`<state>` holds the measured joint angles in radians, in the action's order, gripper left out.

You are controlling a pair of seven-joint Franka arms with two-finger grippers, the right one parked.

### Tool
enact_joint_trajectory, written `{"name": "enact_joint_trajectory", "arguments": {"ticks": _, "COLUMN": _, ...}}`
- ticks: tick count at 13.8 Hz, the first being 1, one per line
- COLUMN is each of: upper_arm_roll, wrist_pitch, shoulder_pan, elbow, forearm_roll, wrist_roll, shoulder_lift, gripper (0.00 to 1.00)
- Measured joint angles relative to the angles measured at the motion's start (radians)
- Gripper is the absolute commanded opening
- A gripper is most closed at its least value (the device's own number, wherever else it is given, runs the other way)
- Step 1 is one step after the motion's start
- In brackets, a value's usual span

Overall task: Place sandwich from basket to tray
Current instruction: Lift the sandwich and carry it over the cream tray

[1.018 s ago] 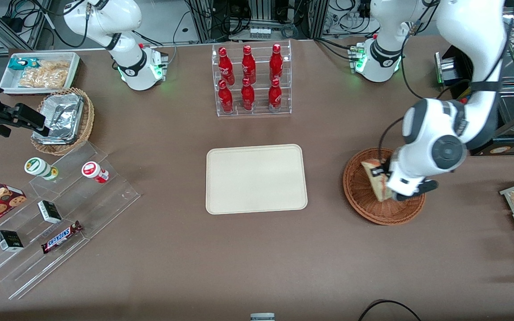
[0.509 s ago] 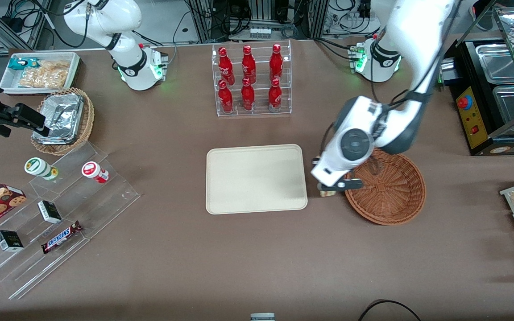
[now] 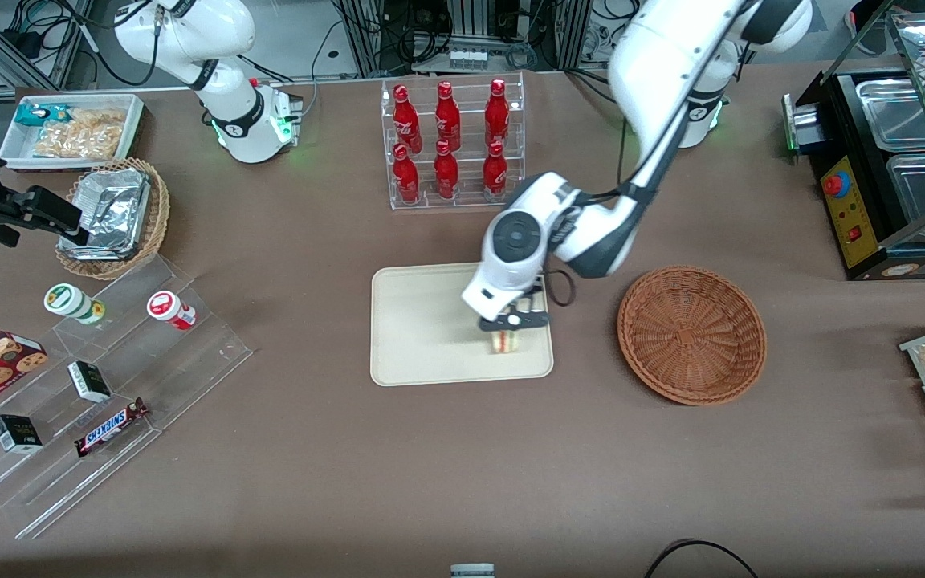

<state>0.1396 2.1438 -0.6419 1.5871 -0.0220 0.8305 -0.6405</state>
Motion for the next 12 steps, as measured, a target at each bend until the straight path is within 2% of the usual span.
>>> {"name": "enact_joint_trajectory", "arguments": {"ticks": 5, "upper_arm_roll": -0.001, "wrist_pitch": 0.000, "shoulder_pan": -0.058, "elbow": -0.110, "forearm_roll": 0.001, "wrist_roll": 0.074, "shoulder_lift": -0.085, "gripper": 0.07}}
{"name": "enact_joint_trajectory", "arguments": {"ticks": 6, "upper_arm_roll": -0.001, "wrist_pitch": 0.000, "shoulder_pan": -0.059, "elbow": -0.118, "forearm_roll": 0.001, "wrist_roll": 0.077, "shoulder_lift": -0.091, "gripper": 0.17}}
{"name": "enact_joint_trajectory", "arguments": {"ticks": 7, "upper_arm_roll": -0.001, "wrist_pitch": 0.000, "shoulder_pan": -0.059, "elbow": -0.124, "forearm_roll": 0.001, "wrist_roll": 0.078, "shoulder_lift": -0.098, "gripper": 0.69}}
{"name": "enact_joint_trajectory", "arguments": {"ticks": 8, "upper_arm_roll": -0.002, "wrist_pitch": 0.000, "shoulder_pan": -0.059, "elbow": -0.127, "forearm_roll": 0.001, "wrist_roll": 0.078, "shoulder_lift": -0.104, "gripper": 1.00}}
{"name": "enact_joint_trajectory", "arguments": {"ticks": 12, "upper_arm_roll": -0.005, "wrist_pitch": 0.000, "shoulder_pan": -0.059, "elbow": -0.149, "forearm_roll": 0.001, "wrist_roll": 0.078, "shoulder_lift": -0.106, "gripper": 1.00}}
